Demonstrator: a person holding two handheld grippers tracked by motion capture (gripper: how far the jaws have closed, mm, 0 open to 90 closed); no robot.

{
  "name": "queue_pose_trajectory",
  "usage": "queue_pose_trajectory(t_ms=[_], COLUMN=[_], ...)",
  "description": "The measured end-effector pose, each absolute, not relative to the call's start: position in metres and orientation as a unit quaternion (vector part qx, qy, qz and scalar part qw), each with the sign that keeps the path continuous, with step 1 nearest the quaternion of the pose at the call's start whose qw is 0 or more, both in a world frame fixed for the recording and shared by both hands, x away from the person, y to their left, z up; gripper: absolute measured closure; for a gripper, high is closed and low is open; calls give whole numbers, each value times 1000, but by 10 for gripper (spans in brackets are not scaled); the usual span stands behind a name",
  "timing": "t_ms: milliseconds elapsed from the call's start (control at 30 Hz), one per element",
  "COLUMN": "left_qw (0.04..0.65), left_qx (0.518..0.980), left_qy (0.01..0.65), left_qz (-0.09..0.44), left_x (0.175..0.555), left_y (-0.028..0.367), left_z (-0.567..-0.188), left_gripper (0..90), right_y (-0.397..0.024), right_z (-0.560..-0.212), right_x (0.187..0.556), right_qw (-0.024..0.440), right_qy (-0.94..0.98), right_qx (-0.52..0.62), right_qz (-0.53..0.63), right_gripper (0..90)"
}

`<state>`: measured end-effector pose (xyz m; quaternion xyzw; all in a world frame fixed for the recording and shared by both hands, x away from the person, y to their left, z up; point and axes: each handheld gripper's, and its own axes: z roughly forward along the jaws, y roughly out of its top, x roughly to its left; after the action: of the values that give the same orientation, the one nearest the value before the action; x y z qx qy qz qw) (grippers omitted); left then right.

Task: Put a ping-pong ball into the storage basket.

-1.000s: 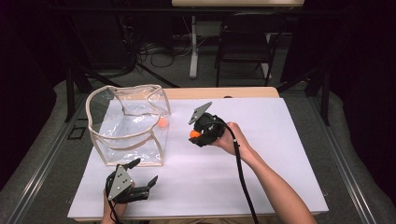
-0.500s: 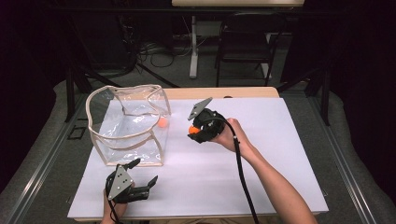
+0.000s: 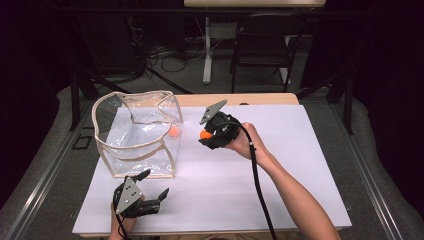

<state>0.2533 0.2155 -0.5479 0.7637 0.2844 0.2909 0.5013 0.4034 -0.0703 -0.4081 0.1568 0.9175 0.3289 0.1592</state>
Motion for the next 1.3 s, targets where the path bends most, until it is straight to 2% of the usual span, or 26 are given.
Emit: queue_pose_trajectory(t_ms=[1300], left_qw=[501], left_qx=[763], left_qy=[286], left_qz=[291], left_x=[254], left_y=[216], left_z=[-549], left_gripper=[158], right_y=[-54], right_z=[-381], right_x=[408], right_qw=[169], right_qy=[894], right_qx=[153], right_qz=[386], right_gripper=[510])
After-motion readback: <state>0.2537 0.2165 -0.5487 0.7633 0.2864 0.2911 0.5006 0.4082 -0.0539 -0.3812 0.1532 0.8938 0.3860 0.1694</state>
